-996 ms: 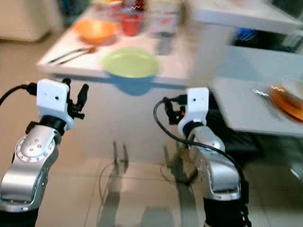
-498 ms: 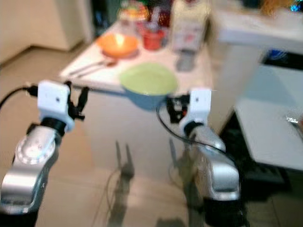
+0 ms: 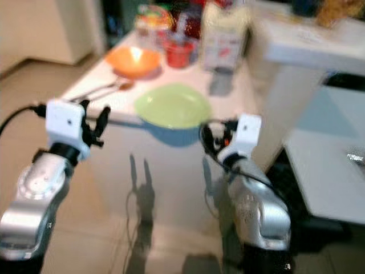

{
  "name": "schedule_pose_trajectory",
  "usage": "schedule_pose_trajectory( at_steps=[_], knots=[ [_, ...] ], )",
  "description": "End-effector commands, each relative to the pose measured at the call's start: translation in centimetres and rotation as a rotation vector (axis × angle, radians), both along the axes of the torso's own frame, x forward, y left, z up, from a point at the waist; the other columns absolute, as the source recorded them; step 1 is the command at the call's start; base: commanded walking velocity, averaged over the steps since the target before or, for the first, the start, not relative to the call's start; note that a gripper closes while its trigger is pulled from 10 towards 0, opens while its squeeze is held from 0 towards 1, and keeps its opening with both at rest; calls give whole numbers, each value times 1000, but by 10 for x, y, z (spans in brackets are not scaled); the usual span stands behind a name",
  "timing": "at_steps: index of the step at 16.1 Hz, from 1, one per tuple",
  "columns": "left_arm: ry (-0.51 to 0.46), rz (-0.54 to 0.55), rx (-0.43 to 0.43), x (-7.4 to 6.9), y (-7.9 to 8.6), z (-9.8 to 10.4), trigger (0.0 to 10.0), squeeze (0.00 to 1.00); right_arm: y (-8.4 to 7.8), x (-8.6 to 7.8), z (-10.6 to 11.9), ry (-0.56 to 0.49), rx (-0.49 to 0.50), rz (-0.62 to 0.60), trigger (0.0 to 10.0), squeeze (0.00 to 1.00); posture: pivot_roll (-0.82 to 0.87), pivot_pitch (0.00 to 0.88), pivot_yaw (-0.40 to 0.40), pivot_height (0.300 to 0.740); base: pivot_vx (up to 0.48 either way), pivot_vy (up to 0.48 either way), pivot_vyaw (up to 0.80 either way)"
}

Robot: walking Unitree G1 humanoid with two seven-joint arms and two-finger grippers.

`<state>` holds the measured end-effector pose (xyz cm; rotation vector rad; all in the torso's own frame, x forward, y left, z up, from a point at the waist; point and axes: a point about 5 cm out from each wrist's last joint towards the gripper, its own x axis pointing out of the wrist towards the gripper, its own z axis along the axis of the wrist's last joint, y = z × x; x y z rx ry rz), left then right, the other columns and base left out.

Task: Setting the table

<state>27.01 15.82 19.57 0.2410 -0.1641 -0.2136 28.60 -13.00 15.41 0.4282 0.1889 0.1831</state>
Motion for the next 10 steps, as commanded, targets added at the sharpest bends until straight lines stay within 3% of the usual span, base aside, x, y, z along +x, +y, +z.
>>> schedule_pose_trajectory(
  at_steps=[1,2,4,6,9,10],
  knots=[
    [-23,-97,-28,-5,-7,5,10000,0,-8,-2,-1,33,27,-29,10000,1000,-17,0,-62,740,0,0,0],
    [7,-219,-35,-12,-14,2,10000,0,-11,-2,-6,79,63,-60,10000,1000,-17,0,-61,740,0,0,0],
    [141,-443,39,-28,-26,-12,10000,0,-11,1,-13,143,213,-88,10000,1000,-18,0,-56,740,0,0,0],
    [190,-501,50,-33,-27,-20,10000,0,1,8,-10,171,352,-33,10000,1000,-21,0,-53,740,0,0,0],
    [199,-510,44,-32,-27,-22,10000,0,20,24,-15,260,480,42,10000,1000,-18,0,-53,740,0,0,0],
    [197,-505,40,-31,-27,-21,10000,0,30,36,-21,313,485,81,10000,67,-14,0,-57,740,0,0,0]
  ],
)
